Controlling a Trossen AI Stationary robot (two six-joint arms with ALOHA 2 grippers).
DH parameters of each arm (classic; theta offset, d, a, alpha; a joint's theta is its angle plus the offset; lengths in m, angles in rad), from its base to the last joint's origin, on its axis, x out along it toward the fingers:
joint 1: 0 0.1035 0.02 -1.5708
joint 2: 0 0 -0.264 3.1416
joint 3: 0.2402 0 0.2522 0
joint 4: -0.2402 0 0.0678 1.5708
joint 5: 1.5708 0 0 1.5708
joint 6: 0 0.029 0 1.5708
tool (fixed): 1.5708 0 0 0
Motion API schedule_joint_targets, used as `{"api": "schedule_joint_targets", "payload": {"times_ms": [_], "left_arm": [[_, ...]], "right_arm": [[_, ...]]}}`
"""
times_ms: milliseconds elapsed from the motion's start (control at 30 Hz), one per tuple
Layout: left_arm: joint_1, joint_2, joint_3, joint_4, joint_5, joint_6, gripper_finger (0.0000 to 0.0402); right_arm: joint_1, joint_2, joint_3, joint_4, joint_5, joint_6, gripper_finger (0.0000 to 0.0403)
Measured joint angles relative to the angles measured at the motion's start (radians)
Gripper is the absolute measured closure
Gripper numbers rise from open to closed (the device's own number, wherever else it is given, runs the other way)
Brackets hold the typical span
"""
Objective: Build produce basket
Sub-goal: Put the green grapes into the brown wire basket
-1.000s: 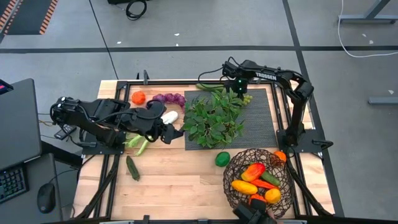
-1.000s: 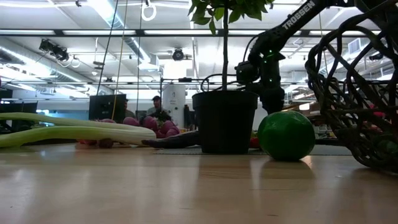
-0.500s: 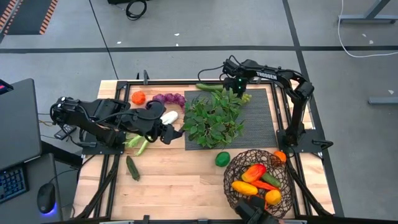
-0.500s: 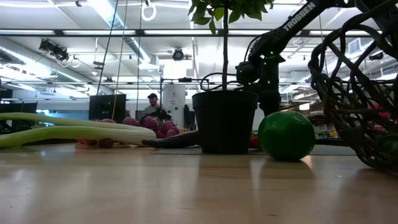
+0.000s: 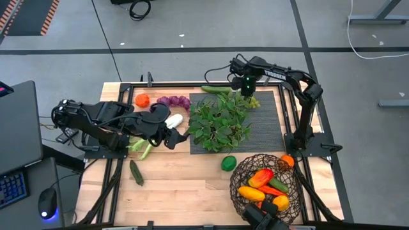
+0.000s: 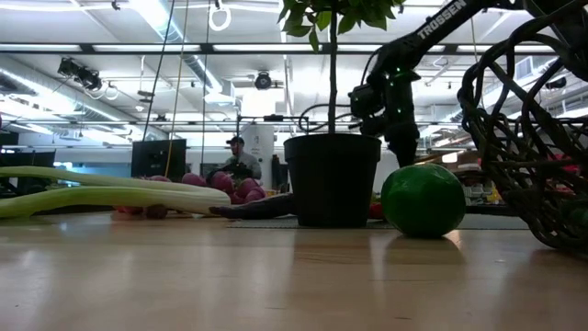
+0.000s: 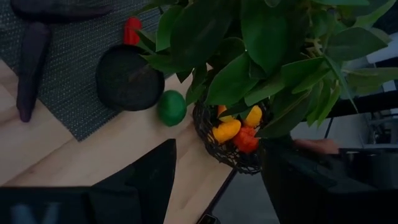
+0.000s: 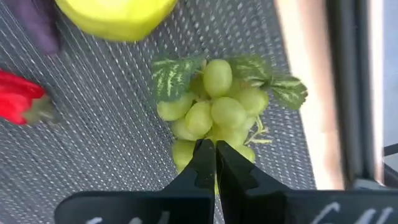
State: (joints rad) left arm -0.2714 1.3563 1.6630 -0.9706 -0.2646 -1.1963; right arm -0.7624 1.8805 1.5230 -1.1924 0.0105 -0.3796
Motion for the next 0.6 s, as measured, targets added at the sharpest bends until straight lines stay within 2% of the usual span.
{"api": "schedule_joint_targets", "payload": {"times_ms": [133,300,467,600], "left_arm": [[0.0,0.0,0.0,0.0,0.0,0.012,0.017],[0.0,0.0,0.0,0.0,0.0,0.016,0.017],[0.0,0.0,0.0,0.0,0.0,0.072,0.017],[0.0,0.0,0.0,-0.001,0.0,0.137,0.017]], "right_arm": [[0.0,0.0,0.093,-0.06,-0.003,0.024,0.0398],[0.0,0.0,0.254,-0.224,-0.01,0.083,0.0398],[0.006,0.0,0.421,-0.386,-0.097,0.222,0.0399],[0.034,-0.048,0.492,-0.384,-0.164,0.341,0.04]]}}
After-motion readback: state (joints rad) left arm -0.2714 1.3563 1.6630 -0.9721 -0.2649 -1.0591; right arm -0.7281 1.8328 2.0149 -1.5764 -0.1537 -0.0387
